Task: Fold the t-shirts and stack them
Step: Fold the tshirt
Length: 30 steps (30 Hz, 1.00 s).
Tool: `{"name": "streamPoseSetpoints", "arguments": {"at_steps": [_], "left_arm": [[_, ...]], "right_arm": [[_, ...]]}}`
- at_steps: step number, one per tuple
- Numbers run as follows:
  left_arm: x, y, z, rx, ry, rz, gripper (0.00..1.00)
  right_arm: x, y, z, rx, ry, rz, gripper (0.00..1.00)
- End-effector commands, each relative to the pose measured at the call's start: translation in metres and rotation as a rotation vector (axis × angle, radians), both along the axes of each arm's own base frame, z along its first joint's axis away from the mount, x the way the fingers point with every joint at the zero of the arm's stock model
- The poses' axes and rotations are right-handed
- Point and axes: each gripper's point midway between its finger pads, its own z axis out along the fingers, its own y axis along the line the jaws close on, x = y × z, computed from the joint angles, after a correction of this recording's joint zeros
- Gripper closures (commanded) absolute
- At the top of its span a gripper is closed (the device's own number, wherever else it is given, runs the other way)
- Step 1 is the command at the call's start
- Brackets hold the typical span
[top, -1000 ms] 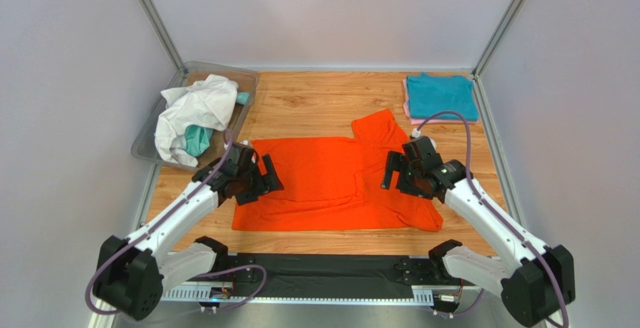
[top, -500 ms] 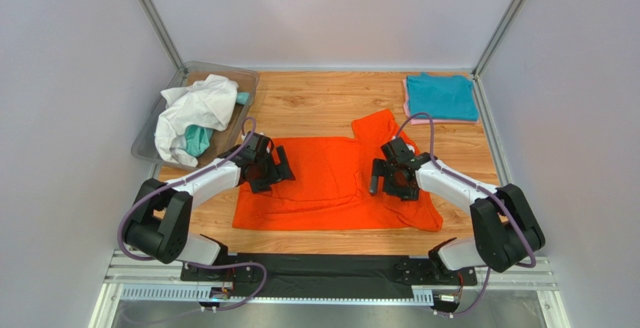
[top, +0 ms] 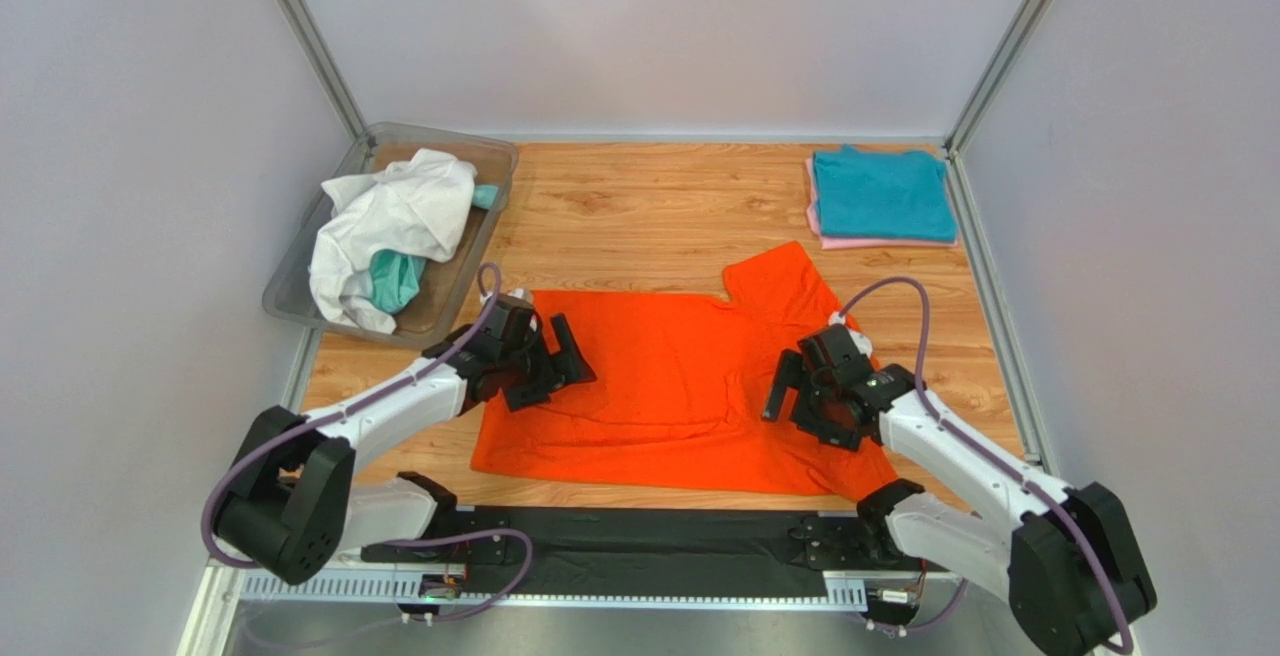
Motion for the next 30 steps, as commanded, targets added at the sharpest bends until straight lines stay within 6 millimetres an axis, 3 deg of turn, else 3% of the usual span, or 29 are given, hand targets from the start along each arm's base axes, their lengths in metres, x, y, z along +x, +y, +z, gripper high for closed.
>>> {"name": "streamPoseSetpoints", "arguments": {"at_steps": [1, 3, 4, 5, 7, 8, 10, 12, 13, 14, 16, 17, 19, 20, 25, 26, 30], "left_arm": [[-0.026, 0.006, -0.004, 0.019, 0.063, 0.013, 0.02], [-0.02, 0.008, 0.011, 0.015, 0.024, 0.037, 0.02], [-0.018, 0.012, 0.016, 0.042, 0.011, 0.046, 0.01], [-0.006, 0.011, 0.035, 0.042, -0.037, 0.053, 0.01], [0.006, 0.025, 0.049, 0.126, -0.09, 0.08, 0.0], [0.02, 0.025, 0.071, 0.138, -0.141, 0.091, 0.0], [0.037, 0.034, 0.09, 0.207, -0.17, 0.107, 0.0], [0.052, 0.042, 0.088, 0.236, -0.145, 0.117, 0.0], [0.064, 0.04, 0.099, 0.221, -0.163, 0.11, 0.0], [0.074, 0.047, 0.09, 0.237, -0.133, 0.129, 0.0], [0.097, 0.052, 0.097, 0.253, -0.157, 0.152, 0.0], [0.105, 0.057, 0.086, 0.285, -0.13, 0.159, 0.0], [0.121, 0.061, 0.09, 0.315, -0.12, 0.179, 0.0], [0.127, 0.062, 0.076, 0.341, -0.082, 0.169, 0.02], [0.151, 0.065, 0.056, 0.418, -0.018, 0.183, 0.13], [0.153, 0.067, 0.043, 0.442, 0.015, 0.182, 0.15], [0.159, 0.073, 0.027, 0.503, 0.082, 0.192, 0.26]], "right_arm": [[-0.021, -0.007, 0.006, 0.007, 0.049, -0.049, 0.0], [-0.013, -0.006, 0.019, 0.01, 0.003, -0.03, 0.0], [-0.001, -0.002, 0.037, 0.019, -0.054, -0.003, 0.0], [0.004, -0.004, 0.046, 0.001, -0.082, 0.003, 0.0], [0.017, -0.006, 0.067, -0.018, -0.15, 0.014, 0.0], [0.029, -0.012, 0.086, -0.053, -0.212, 0.008, 0.0], [0.042, -0.02, 0.107, -0.095, -0.285, -0.014, 0.0], [0.051, -0.021, 0.131, -0.101, -0.354, -0.01, 0.0], [0.054, -0.024, 0.137, -0.113, -0.378, -0.018, 0.0], [0.057, -0.025, 0.143, -0.118, -0.4, -0.015, 0.0], [0.059, -0.028, 0.147, -0.13, -0.423, -0.025, 0.0], [0.06, -0.028, 0.149, -0.129, -0.436, -0.019, 0.0], [0.06, -0.03, 0.147, -0.145, -0.439, -0.008, 0.0], [0.06, -0.03, 0.145, -0.148, -0.437, -0.002, 0.0], [0.056, -0.032, 0.129, -0.171, -0.394, 0.016, 0.0], [0.056, -0.031, 0.127, -0.171, -0.388, 0.023, 0.0], [0.056, -0.034, 0.118, -0.198, -0.362, 0.034, 0.0]]}}
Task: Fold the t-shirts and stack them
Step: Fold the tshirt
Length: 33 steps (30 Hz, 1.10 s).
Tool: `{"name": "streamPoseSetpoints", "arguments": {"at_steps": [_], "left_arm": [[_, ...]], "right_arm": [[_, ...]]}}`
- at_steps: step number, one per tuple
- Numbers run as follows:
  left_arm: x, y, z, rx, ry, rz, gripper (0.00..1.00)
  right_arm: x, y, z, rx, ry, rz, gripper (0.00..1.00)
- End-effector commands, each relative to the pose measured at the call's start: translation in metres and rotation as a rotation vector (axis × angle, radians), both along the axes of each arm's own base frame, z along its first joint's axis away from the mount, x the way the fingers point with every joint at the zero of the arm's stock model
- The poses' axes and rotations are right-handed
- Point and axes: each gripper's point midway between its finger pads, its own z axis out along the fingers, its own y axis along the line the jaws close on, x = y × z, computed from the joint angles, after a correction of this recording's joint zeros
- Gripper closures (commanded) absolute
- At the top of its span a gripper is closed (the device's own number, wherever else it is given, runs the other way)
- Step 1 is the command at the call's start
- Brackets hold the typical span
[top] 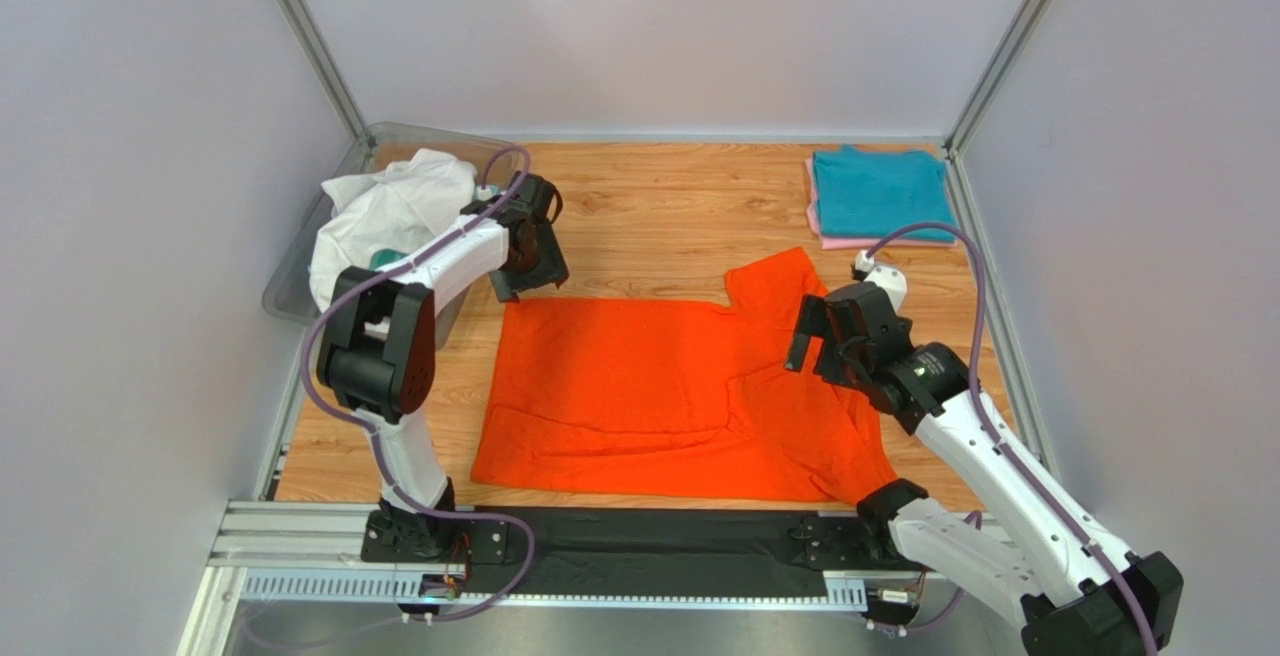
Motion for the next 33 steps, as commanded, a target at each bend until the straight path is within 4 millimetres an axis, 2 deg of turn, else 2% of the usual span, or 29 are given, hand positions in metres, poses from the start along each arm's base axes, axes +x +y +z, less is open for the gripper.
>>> {"name": "streamPoseSetpoints", "arguments": {"at_steps": [1, 3, 17, 22, 28, 33], "left_arm": [[0.006, 0.011, -0.001, 0.066, 0.029, 0.019, 0.26], [0.007, 0.014, -0.008, 0.083, 0.043, 0.031, 0.34], [0.015, 0.036, -0.033, 0.157, 0.104, 0.105, 0.37], [0.017, 0.038, -0.039, 0.162, 0.116, 0.115, 0.42], [0.015, 0.04, -0.04, 0.174, 0.124, 0.125, 0.57], [0.006, 0.04, -0.038, 0.162, 0.14, 0.128, 0.84]], "right_arm": [[0.005, -0.005, -0.003, -0.039, -0.013, 0.002, 0.0], [0.007, -0.007, -0.005, -0.043, -0.006, 0.0, 0.0], [0.013, -0.003, -0.014, -0.009, 0.029, 0.044, 0.0], [0.012, 0.0, -0.017, 0.007, 0.041, 0.058, 0.0], [0.012, 0.002, -0.02, 0.013, 0.051, 0.064, 0.0], [0.013, 0.004, -0.021, 0.018, 0.058, 0.072, 0.0]]}}
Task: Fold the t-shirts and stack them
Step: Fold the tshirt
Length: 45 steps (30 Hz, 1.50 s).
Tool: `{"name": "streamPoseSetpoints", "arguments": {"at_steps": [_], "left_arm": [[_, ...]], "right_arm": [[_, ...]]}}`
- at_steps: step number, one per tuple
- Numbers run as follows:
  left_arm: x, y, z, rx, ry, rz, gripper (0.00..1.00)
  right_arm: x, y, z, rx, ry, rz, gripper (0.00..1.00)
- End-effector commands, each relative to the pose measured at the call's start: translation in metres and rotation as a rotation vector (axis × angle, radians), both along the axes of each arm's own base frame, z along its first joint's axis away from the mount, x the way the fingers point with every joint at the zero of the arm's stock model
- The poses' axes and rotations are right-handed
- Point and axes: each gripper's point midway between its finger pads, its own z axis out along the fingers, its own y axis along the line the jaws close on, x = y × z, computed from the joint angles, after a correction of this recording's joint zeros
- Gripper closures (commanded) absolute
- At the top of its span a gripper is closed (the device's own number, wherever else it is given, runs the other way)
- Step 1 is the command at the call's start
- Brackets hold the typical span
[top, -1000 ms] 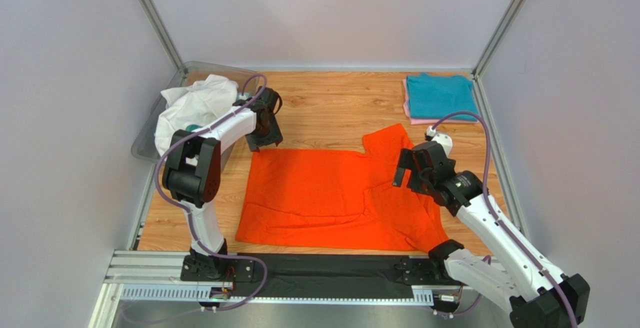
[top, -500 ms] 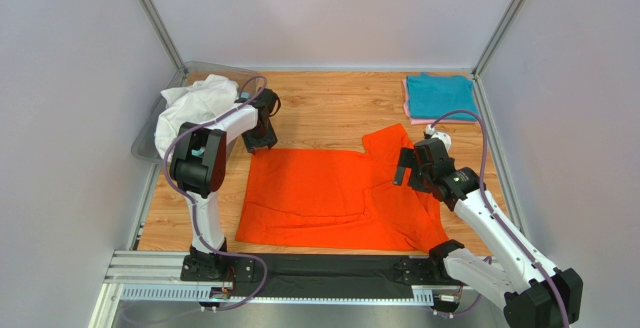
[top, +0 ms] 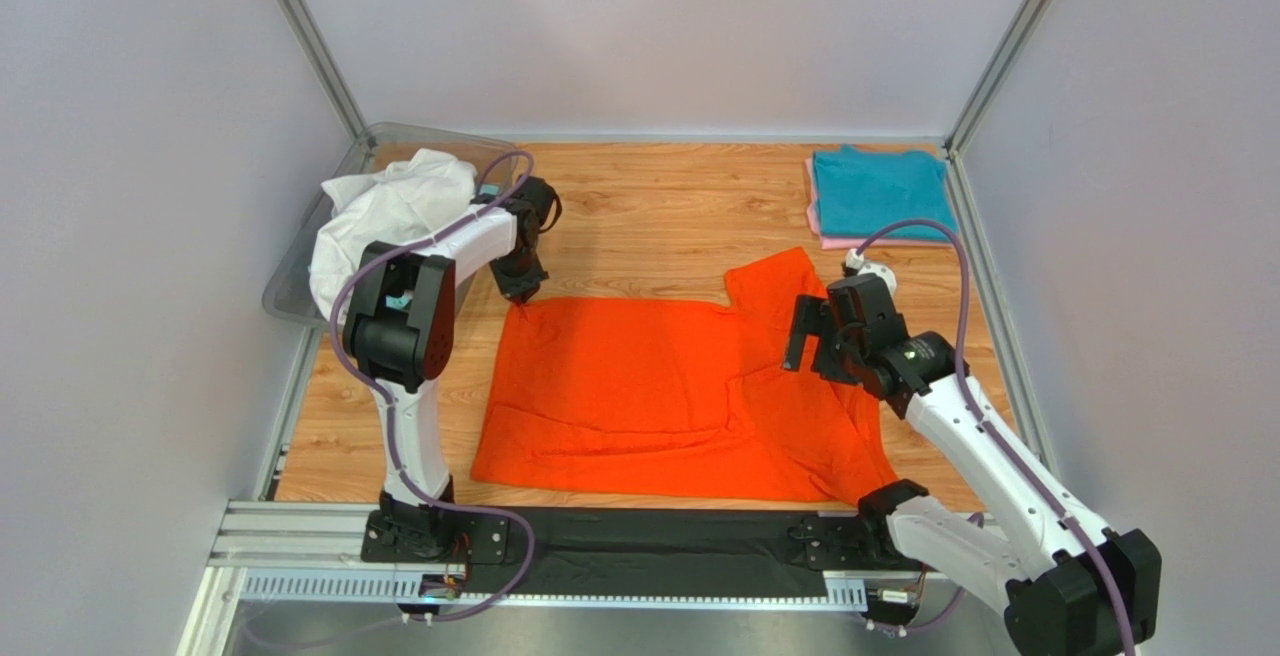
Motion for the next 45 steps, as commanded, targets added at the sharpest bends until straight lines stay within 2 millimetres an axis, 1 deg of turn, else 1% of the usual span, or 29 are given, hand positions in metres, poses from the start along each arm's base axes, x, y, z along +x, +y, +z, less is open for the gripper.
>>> {"name": "streamPoseSetpoints", "arguments": {"at_steps": [1, 2, 7, 9, 11, 12, 13, 14, 15, 16, 17, 18, 19, 20, 21, 22, 23, 24, 25, 26, 27, 28, 29, 30, 31, 32, 36, 38, 45], "left_arm": [[-0.004, 0.006, 0.006, 0.008, 0.002, 0.02, 0.89], [-0.006, 0.005, 0.005, 0.0, 0.006, 0.018, 1.0], [-0.009, -0.002, 0.011, -0.04, -0.003, -0.021, 1.0], [-0.009, -0.007, 0.015, -0.072, -0.02, -0.037, 1.0], [-0.009, -0.011, 0.015, -0.102, -0.039, -0.055, 1.0], [-0.009, -0.013, 0.02, -0.115, -0.058, -0.068, 1.0], [-0.006, -0.016, 0.021, -0.129, -0.075, -0.078, 1.0], [-0.01, -0.019, 0.02, -0.144, -0.066, -0.1, 1.0], [-0.011, -0.02, 0.023, -0.152, -0.077, -0.106, 1.0], [-0.012, -0.02, 0.023, -0.155, -0.082, -0.108, 1.0], [-0.014, -0.02, 0.021, -0.16, -0.085, -0.113, 1.0], [-0.014, -0.02, 0.025, -0.16, -0.102, -0.123, 1.0], [-0.015, -0.02, 0.026, -0.162, -0.11, -0.13, 1.0], [-0.016, -0.019, 0.026, -0.162, -0.119, -0.131, 1.0], [-0.015, -0.018, 0.032, -0.159, -0.139, -0.134, 1.0], [-0.016, -0.017, 0.033, -0.156, -0.141, -0.135, 1.0], [-0.018, -0.015, 0.034, -0.149, -0.143, -0.136, 1.0], [-0.017, -0.015, 0.038, -0.149, -0.156, -0.139, 1.0], [-0.016, -0.016, 0.039, -0.15, -0.164, -0.145, 1.0], [-0.017, -0.016, 0.038, -0.151, -0.16, -0.149, 1.0], [-0.016, -0.015, 0.04, -0.152, -0.166, -0.149, 1.0], [-0.016, -0.016, 0.039, -0.153, -0.166, -0.149, 1.0], [-0.016, -0.017, 0.039, -0.157, -0.166, -0.154, 1.0], [-0.016, -0.017, 0.037, -0.158, -0.164, -0.156, 1.0], [-0.016, -0.018, 0.037, -0.158, -0.162, -0.163, 1.0], [-0.015, -0.019, 0.037, -0.163, -0.161, -0.168, 1.0], [-0.018, -0.019, 0.034, -0.167, -0.148, -0.173, 1.0], [-0.019, -0.02, 0.034, -0.17, -0.144, -0.18, 1.0], [-0.022, -0.018, 0.033, -0.164, -0.138, -0.183, 1.0]], "right_arm": [[0.007, 0.003, 0.0, 0.008, -0.019, 0.016, 0.0], [0.008, 0.003, 0.001, 0.006, -0.021, 0.016, 0.0], [0.02, 0.004, 0.011, -0.002, -0.035, -0.001, 0.0], [0.033, 0.006, 0.026, 0.002, -0.073, -0.019, 0.0], [0.044, 0.005, 0.03, -0.007, -0.068, -0.041, 0.0], [0.055, 0.007, 0.041, -0.005, -0.098, -0.043, 0.0], [0.064, 0.005, 0.039, -0.015, -0.085, -0.06, 0.0], [0.07, 0.003, 0.04, -0.023, -0.085, -0.072, 0.0], [0.084, 0.004, 0.051, -0.019, -0.12, -0.076, 0.0], [0.095, 0.0, 0.042, -0.031, -0.089, -0.096, 0.0], [0.104, -0.002, 0.04, -0.031, -0.08, -0.106, 0.0], [0.113, -0.001, 0.04, -0.022, -0.07, -0.11, 0.0], [0.131, -0.006, 0.035, -0.029, -0.048, -0.131, 0.0], [0.142, -0.007, 0.035, -0.033, -0.049, -0.143, 0.01], [0.152, -0.009, 0.033, -0.038, -0.041, -0.148, 0.03], [0.174, -0.011, 0.03, -0.052, -0.034, -0.145, 0.05], [0.185, -0.011, 0.028, -0.06, -0.03, -0.143, 0.06], [0.196, -0.011, 0.026, -0.069, -0.029, -0.137, 0.07], [0.209, -0.011, 0.008, -0.087, 0.011, -0.132, 0.08], [0.227, -0.007, 0.02, -0.091, -0.019, -0.118, 0.09], [0.235, -0.003, 0.017, -0.092, -0.005, -0.103, 0.14], [0.243, -0.002, -0.005, -0.106, 0.042, -0.092, 0.14], [0.258, 0.001, 0.004, -0.103, 0.015, -0.085, 0.15], [0.26, -0.001, -0.003, -0.124, 0.038, -0.092, 0.16], [0.263, -0.003, -0.023, -0.146, 0.081, -0.093, 0.16], [0.268, -0.004, -0.025, -0.157, 0.084, -0.099, 0.16], [0.282, -0.008, -0.054, -0.207, 0.128, -0.094, 0.16], [0.284, -0.01, -0.063, -0.222, 0.143, -0.097, 0.16], [0.279, -0.013, -0.097, -0.239, 0.219, -0.095, 0.16]]}}
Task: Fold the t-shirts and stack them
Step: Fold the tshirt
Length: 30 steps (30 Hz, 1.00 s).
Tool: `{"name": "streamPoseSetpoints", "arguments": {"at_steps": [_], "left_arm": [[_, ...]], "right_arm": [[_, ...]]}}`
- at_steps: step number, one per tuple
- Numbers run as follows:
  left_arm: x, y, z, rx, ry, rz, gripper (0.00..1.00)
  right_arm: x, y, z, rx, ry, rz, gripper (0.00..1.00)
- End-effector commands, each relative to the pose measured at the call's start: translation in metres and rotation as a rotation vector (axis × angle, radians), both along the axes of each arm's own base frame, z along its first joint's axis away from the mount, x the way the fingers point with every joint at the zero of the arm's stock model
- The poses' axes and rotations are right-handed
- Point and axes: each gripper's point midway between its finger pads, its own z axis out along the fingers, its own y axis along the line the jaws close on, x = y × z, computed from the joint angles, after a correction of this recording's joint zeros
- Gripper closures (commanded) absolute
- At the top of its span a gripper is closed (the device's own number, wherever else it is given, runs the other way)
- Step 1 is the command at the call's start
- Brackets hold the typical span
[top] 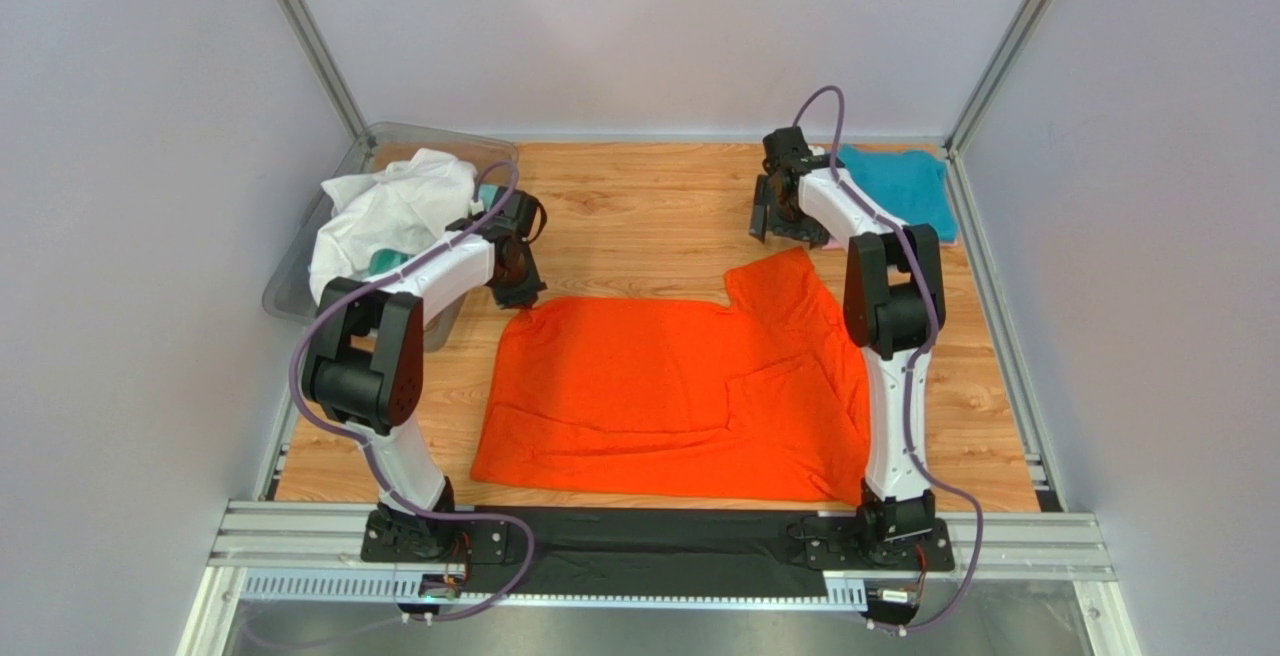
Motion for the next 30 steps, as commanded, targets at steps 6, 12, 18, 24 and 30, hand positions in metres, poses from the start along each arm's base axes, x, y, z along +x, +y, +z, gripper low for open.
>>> {"name": "streamPoseSetpoints", "arguments": {"at_steps": [6, 12, 18, 24, 30], "left_arm": [[0.0, 0.0, 0.008, -0.004, -0.025, -0.015, 1.0], [-0.001, 0.0, 0.011, -0.008, -0.027, -0.015, 1.0], [-0.003, 0.0, 0.011, -0.015, -0.025, -0.01, 1.0], [0.0, -0.001, 0.017, -0.017, -0.036, -0.013, 1.0], [-0.002, -0.001, 0.028, -0.029, -0.06, -0.006, 1.0]], "right_arm": [[-0.018, -0.002, -0.017, 0.016, 0.066, -0.022, 0.33], [-0.035, -0.011, -0.02, -0.006, 0.078, -0.052, 0.37], [-0.043, -0.011, -0.026, 0.004, 0.084, -0.09, 0.62], [-0.033, -0.007, -0.011, 0.028, 0.038, -0.075, 1.0], [-0.03, 0.004, 0.042, 0.086, -0.092, -0.029, 1.0]]}}
